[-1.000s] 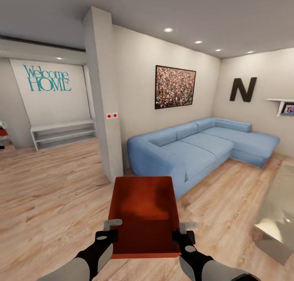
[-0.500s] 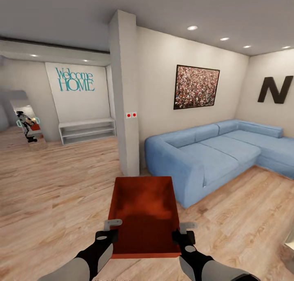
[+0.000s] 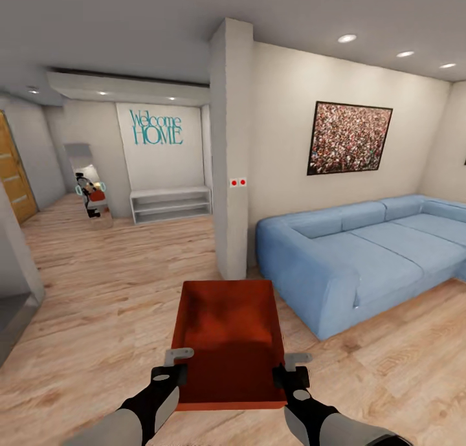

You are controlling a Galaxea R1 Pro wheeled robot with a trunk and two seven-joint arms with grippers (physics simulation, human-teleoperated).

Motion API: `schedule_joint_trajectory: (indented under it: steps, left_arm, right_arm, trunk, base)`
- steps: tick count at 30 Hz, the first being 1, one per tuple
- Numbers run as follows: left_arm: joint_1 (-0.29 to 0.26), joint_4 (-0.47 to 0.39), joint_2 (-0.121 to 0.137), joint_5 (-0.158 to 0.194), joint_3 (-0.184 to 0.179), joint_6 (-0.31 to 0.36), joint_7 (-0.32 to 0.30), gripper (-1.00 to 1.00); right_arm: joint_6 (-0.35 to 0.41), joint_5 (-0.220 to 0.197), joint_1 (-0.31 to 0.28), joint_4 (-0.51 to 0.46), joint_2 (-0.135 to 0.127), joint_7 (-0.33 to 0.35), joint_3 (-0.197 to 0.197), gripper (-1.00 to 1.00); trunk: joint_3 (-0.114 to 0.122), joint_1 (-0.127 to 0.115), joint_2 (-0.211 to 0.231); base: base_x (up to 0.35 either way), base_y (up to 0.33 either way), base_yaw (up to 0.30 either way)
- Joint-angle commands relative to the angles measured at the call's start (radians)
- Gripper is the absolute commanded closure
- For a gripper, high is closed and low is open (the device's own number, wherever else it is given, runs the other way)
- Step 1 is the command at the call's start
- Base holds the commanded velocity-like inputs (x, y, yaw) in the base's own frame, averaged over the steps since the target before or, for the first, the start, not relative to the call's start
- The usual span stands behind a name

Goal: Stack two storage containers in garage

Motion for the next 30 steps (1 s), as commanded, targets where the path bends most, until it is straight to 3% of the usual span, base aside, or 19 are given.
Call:
schedule_joint_trajectory:
  steps: [1,30]
  left_arm:
    - [-0.001,-0.001,0.018,0.004,0.012,0.003,0.009,1.00]
    - [-0.001,-0.001,0.017,0.004,0.012,0.007,0.009,1.00]
  right_arm:
    - [-0.007,-0.013,-0.001,0.000,0.000,0.000,0.006,1.00]
    - [-0.007,-0.013,-0.001,0.000,0.000,0.000,0.006,1.00]
  trunk:
    - [-0.001,0.000,-0.001]
    - [-0.001,0.000,-0.001]
  base:
    - [0.000,0.000,0.300]
    - [0.000,0.000,0.300]
